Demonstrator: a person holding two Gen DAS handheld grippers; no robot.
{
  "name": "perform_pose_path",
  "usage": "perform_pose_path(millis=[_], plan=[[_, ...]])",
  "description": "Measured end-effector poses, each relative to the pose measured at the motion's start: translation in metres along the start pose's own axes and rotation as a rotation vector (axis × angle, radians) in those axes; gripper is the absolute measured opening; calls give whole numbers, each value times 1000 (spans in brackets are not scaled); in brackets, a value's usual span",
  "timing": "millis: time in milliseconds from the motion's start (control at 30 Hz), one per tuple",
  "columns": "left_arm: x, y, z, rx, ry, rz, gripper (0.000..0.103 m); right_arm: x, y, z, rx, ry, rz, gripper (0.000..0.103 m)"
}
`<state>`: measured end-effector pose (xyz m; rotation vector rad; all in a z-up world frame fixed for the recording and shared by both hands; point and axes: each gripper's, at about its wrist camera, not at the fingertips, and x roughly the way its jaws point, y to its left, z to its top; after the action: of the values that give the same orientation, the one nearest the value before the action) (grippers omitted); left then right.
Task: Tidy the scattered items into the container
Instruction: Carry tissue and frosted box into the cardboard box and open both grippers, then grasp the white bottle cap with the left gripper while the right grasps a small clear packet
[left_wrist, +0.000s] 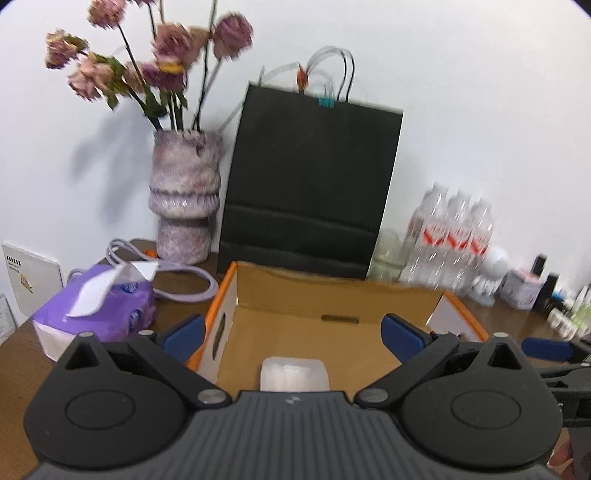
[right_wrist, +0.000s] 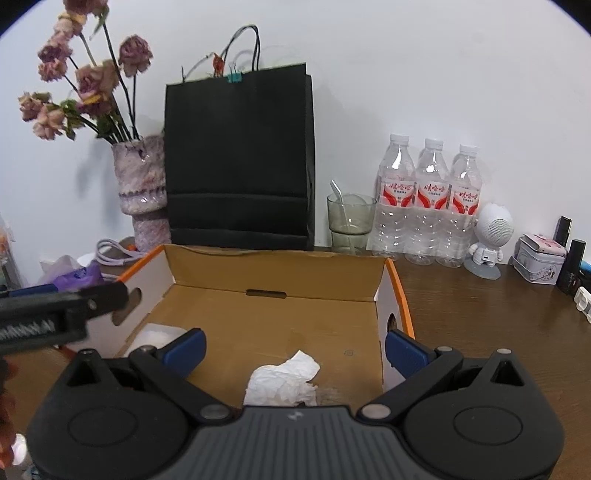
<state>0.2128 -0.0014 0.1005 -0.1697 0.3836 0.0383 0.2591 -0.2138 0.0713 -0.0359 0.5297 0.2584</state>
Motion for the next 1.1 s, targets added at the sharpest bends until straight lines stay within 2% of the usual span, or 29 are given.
perform_pose_path(millis=[167,267,367,533,733,900,1100], plan=[[-38,20,3,33,-37,-6,103,-36,-8,-2,17,-48,27,103],[-62,36,0,43,-45,-1,103,-56,-15,-10,16,-50,7,103],[-79,53,-10,52,-24,-3,103,-75,-23,-23,0,-49,-14,103],[-100,77,-38,102,36,48,103,-99,-35,-59,-18,-17,-35,103],[-106,96,-79,116,141,67,103,-110,-45,-115,8,58,-60,103],[-107,106,-100,103,189,70,103,-117,-40,-152,43,99,-27,103],[-95,110,-104,93,216,77,103,-110,-24,-157,6,115,-26,103]])
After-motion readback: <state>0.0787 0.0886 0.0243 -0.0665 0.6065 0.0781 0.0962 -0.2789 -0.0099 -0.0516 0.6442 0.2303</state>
